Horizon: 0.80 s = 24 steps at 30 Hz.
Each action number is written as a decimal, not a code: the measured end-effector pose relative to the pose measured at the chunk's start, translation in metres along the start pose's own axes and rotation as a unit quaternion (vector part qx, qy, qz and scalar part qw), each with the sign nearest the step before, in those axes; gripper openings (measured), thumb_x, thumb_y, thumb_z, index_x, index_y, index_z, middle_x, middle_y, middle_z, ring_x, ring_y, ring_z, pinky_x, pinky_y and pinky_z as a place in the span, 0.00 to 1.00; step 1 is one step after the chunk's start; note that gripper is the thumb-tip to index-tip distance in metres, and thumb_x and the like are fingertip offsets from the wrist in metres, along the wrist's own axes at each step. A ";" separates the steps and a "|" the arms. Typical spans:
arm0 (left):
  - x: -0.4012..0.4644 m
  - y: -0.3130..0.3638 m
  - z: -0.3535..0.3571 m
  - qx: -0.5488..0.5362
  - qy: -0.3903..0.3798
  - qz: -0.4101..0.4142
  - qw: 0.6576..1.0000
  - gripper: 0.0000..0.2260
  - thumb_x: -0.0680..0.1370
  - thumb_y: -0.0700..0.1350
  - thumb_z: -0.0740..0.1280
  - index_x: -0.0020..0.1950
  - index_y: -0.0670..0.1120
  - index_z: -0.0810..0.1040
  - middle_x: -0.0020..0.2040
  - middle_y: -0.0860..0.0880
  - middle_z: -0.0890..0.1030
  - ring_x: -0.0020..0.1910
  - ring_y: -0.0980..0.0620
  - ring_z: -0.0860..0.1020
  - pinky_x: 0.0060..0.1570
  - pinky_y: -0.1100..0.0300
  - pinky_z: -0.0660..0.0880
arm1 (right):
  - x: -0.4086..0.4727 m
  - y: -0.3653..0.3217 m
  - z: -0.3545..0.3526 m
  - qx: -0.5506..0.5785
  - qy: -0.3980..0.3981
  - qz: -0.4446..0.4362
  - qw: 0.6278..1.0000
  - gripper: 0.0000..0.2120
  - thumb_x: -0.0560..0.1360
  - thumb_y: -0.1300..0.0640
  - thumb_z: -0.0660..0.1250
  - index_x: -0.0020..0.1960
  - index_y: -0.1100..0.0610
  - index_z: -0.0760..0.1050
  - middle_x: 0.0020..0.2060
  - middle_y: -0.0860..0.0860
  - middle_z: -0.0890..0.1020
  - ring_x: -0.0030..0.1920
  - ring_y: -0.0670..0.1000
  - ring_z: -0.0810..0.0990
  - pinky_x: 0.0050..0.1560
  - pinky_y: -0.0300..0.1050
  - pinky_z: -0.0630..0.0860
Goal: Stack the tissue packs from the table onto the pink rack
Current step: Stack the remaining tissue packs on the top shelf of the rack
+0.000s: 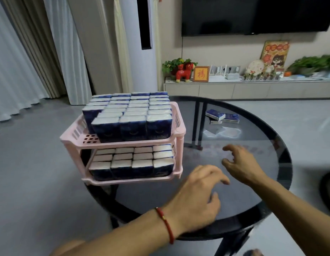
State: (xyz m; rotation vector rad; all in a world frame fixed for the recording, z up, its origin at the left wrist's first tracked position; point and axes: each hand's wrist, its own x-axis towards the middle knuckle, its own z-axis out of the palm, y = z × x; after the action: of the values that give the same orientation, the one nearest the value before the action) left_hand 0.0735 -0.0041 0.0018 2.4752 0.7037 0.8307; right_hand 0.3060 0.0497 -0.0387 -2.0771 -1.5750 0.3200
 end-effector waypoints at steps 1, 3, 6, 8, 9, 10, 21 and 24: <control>0.014 -0.010 0.016 0.011 -0.033 -0.014 0.999 0.18 0.73 0.36 0.66 0.63 0.45 0.79 0.66 0.47 0.76 0.67 0.48 0.71 0.71 0.53 0.68 | 0.007 0.007 0.001 0.004 0.007 0.008 1.000 0.22 0.78 0.55 0.69 0.72 0.56 0.72 0.68 0.58 0.75 0.67 0.58 0.75 0.67 0.55 0.73; 0.040 -0.031 0.042 0.070 -0.057 -0.030 0.995 0.19 0.77 0.42 0.63 0.69 0.45 0.77 0.72 0.45 0.73 0.72 0.46 0.68 0.73 0.49 0.66 | 0.022 0.017 0.001 0.024 0.017 0.020 0.999 0.25 0.78 0.54 0.68 0.74 0.55 0.69 0.69 0.59 0.74 0.67 0.58 0.75 0.68 0.57 0.73; 0.066 -0.057 0.063 0.186 -0.083 -0.102 0.974 0.26 0.80 0.53 0.51 0.77 0.50 0.69 0.80 0.45 0.64 0.79 0.44 0.60 0.79 0.42 0.54 | 0.050 0.024 0.003 0.052 0.050 0.032 0.997 0.31 0.79 0.55 0.69 0.79 0.53 0.62 0.74 0.59 0.66 0.64 0.59 0.76 0.70 0.55 0.71; 0.070 -0.066 0.070 0.211 -0.111 -0.151 0.959 0.25 0.83 0.55 0.51 0.80 0.53 0.62 0.83 0.47 0.57 0.82 0.45 0.52 0.80 0.42 0.45 | 0.075 0.028 0.006 0.037 0.087 0.034 0.995 0.34 0.79 0.54 0.69 0.80 0.51 0.57 0.78 0.57 0.61 0.62 0.59 0.78 0.66 0.55 0.73; 0.070 -0.067 0.072 0.209 -0.117 -0.162 0.957 0.25 0.84 0.55 0.52 0.81 0.54 0.61 0.83 0.47 0.55 0.82 0.45 0.50 0.80 0.42 0.42 | 0.089 0.030 0.009 0.011 0.098 0.029 0.995 0.35 0.79 0.53 0.69 0.81 0.50 0.56 0.79 0.55 0.59 0.60 0.59 0.79 0.61 0.56 0.77; 0.070 -0.067 0.074 0.208 -0.116 -0.166 0.957 0.24 0.84 0.54 0.53 0.81 0.54 0.60 0.84 0.47 0.54 0.82 0.45 0.49 0.80 0.42 0.41 | 0.104 0.031 0.012 -0.022 0.102 0.022 0.994 0.35 0.79 0.52 0.68 0.81 0.48 0.54 0.80 0.54 0.57 0.58 0.59 0.80 0.56 0.56 0.80; 0.069 -0.071 0.076 0.200 -0.087 -0.153 0.964 0.26 0.77 0.56 0.54 0.73 0.52 0.71 0.78 0.46 0.69 0.78 0.42 0.64 0.77 0.38 0.57 | 0.211 0.029 0.021 -0.115 0.168 -0.110 0.973 0.19 0.76 0.66 0.66 0.66 0.54 0.77 0.60 0.56 0.82 0.61 0.60 0.78 0.58 0.56 0.75; 0.067 -0.075 0.081 0.180 -0.040 -0.152 0.971 0.27 0.75 0.56 0.57 0.73 0.49 0.72 0.74 0.46 0.73 0.74 0.44 0.70 0.76 0.40 0.62 | 0.184 0.030 0.001 0.021 0.147 -0.103 0.984 0.16 0.76 0.61 0.67 0.64 0.57 0.78 0.55 0.57 0.84 0.53 0.57 0.81 0.54 0.55 0.79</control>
State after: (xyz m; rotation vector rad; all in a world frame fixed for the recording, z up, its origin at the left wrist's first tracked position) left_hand 0.1480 0.0737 -0.0691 2.5928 1.2601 0.5196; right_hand 0.3857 0.2183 -0.0341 -1.8126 -1.5670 -0.0270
